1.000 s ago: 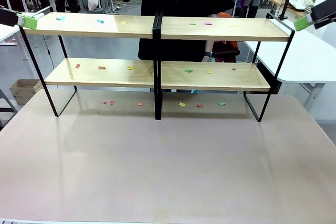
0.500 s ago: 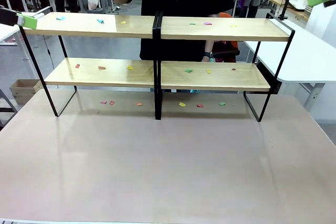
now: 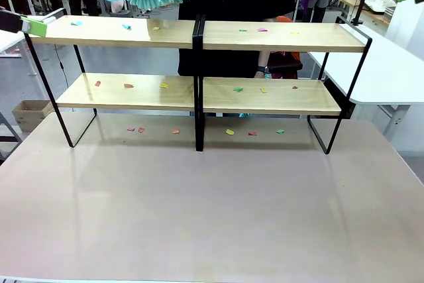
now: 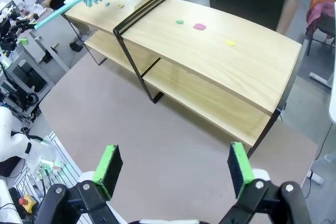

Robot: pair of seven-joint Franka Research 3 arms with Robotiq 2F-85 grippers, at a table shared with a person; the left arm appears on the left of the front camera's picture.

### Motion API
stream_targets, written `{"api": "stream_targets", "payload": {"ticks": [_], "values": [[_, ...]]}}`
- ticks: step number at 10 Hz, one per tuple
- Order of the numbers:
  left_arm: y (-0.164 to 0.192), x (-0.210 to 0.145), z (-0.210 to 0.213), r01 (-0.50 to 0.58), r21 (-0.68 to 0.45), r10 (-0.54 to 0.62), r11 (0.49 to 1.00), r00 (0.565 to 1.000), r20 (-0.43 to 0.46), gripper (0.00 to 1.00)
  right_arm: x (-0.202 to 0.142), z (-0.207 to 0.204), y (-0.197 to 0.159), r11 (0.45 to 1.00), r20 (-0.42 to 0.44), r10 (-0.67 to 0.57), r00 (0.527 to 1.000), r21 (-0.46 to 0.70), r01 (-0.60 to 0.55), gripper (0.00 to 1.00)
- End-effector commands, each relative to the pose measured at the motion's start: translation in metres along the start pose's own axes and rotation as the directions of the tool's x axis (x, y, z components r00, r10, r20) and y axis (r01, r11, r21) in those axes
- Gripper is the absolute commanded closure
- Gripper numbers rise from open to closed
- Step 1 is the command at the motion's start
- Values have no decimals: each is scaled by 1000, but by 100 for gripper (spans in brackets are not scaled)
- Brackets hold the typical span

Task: Clean the shelves.
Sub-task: Pick up the Duster when the human hands it over.

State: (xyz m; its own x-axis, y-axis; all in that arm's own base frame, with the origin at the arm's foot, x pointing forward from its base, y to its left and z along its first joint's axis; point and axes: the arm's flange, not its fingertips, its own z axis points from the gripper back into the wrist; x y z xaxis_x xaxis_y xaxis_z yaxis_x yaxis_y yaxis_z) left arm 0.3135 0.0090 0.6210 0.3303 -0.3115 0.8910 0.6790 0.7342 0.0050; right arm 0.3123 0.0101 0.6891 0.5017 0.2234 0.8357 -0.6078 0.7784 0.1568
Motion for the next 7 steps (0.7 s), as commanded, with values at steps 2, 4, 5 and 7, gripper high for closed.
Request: {"api": "stream_targets", "payload": {"ticks": [2,4,5,7], "values": [[1,-1,0,0,-13,0,1000,1000,9,0,-24,6,-3,999,52,33,998,41,-36,0],[1,-1,0,0,-13,0,1000,1000,9,0,-54,30,7,998,97,44,994,37,-48,0],[1,-1,0,0,-13,0,1000,1000,9,0,-67,43,16,998,101,51,994,30,-54,0],[1,-1,0,0,-13,0,1000,1000,9,0,-80,54,29,997,48,63,997,43,-65,0]]}}
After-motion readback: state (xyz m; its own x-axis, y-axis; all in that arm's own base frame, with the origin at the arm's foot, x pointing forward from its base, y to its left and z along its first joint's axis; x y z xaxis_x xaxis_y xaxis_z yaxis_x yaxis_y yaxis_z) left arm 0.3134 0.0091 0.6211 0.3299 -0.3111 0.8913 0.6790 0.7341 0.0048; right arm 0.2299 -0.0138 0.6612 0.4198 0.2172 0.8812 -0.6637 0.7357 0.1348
